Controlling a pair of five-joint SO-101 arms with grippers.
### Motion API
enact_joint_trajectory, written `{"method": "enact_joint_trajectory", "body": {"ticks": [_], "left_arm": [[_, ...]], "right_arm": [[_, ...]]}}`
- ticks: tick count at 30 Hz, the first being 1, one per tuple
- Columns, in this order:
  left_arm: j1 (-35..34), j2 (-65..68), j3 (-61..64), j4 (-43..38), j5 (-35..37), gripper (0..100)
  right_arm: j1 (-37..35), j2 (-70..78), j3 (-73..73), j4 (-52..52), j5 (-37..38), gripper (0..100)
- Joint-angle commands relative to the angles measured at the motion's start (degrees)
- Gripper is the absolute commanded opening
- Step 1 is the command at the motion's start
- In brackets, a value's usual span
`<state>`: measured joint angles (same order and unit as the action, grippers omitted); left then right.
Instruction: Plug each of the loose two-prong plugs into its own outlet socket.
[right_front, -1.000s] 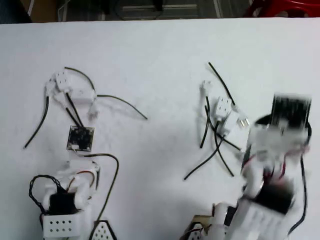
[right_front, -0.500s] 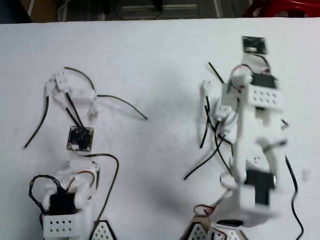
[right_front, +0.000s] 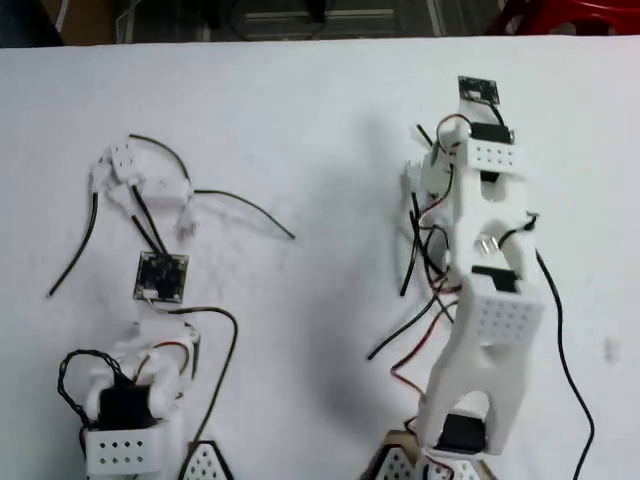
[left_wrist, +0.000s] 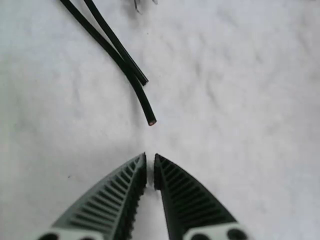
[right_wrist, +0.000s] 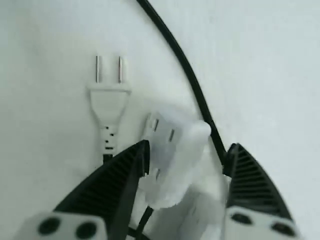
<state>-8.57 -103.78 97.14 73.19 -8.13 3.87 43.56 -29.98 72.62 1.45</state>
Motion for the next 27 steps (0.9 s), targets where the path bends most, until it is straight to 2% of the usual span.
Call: {"method": "enact_joint_trajectory", "body": {"ticks": [1, 11, 17, 27], "left_arm": [[-0.4, -0.48, -0.18, 0.44, -0.26, 5], [-0.4, -0.48, -0.18, 0.44, -0.26, 5], [-0.4, -0.48, -0.18, 0.44, -0.26, 5], [-0.4, -0.48, -0.18, 0.44, -0.26, 5]], "right_arm": [[0.22, 3.74, -7.56, 5.76, 0.0, 12.1], [-1.98, 5.85, -27.16, 21.85, -0.35, 18.1], [-3.3, 5.41, -30.68, 25.54, -0.35, 7.8], [1.45, 5.05, -31.3, 25.54, 0.09, 25.6]]}}
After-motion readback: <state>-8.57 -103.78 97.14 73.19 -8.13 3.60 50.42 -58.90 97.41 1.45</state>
